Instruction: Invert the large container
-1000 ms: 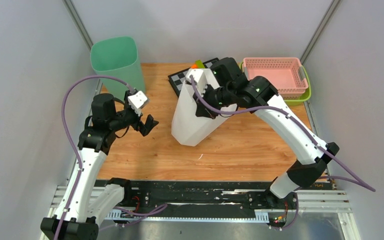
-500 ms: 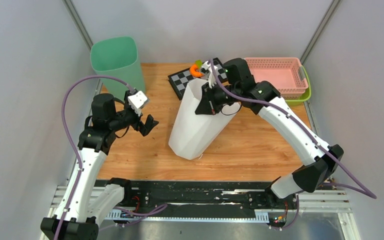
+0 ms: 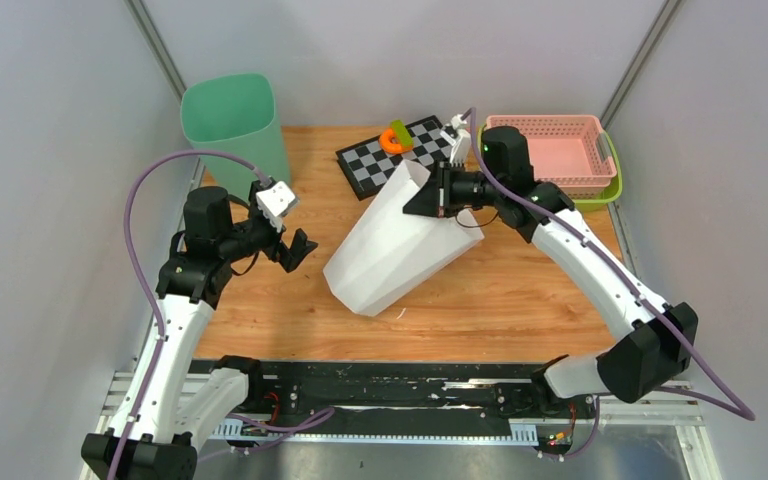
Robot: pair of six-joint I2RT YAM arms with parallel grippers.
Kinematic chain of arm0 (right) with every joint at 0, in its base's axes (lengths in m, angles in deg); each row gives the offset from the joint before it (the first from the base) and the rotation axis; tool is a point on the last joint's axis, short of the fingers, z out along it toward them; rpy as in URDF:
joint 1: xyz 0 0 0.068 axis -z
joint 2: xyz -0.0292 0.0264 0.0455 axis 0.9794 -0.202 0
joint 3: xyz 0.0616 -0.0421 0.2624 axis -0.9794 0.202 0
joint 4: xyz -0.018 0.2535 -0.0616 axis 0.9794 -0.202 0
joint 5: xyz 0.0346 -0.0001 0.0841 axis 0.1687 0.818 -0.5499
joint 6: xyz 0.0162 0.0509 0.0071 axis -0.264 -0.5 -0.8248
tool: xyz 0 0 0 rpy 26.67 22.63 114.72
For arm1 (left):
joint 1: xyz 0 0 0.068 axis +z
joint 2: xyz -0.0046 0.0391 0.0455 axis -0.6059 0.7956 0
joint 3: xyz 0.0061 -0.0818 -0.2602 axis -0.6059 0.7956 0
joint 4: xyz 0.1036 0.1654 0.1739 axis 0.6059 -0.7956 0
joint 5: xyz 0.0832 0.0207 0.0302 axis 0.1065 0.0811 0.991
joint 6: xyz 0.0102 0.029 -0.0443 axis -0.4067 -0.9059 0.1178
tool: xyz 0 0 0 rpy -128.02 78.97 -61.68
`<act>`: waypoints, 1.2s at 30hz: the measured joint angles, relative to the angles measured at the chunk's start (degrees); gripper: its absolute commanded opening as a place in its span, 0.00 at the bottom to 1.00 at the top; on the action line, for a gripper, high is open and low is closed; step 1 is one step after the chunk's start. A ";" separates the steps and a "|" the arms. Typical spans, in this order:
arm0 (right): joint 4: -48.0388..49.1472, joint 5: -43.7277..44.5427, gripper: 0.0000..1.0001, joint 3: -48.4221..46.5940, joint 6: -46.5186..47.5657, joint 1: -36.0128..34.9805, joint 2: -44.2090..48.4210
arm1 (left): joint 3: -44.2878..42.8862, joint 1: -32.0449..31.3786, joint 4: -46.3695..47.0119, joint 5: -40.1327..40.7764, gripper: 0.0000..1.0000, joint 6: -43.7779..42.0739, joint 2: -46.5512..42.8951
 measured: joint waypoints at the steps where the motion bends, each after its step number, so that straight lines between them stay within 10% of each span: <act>1: 0.76 0.17 0.03 0.83 -0.55 0.37 0.31 | 0.00 0.00 0.00 0.00 1.00 0.02 0.00; 20: 24.72 -1.81 0.03 21.31 -7.65 9.44 5.51 | 0.00 0.00 0.00 -0.22 1.00 0.13 0.00; 36: 28.02 -2.49 0.31 27.39 -5.95 10.86 3.21 | 0.31 0.00 0.04 -0.28 1.00 0.13 0.33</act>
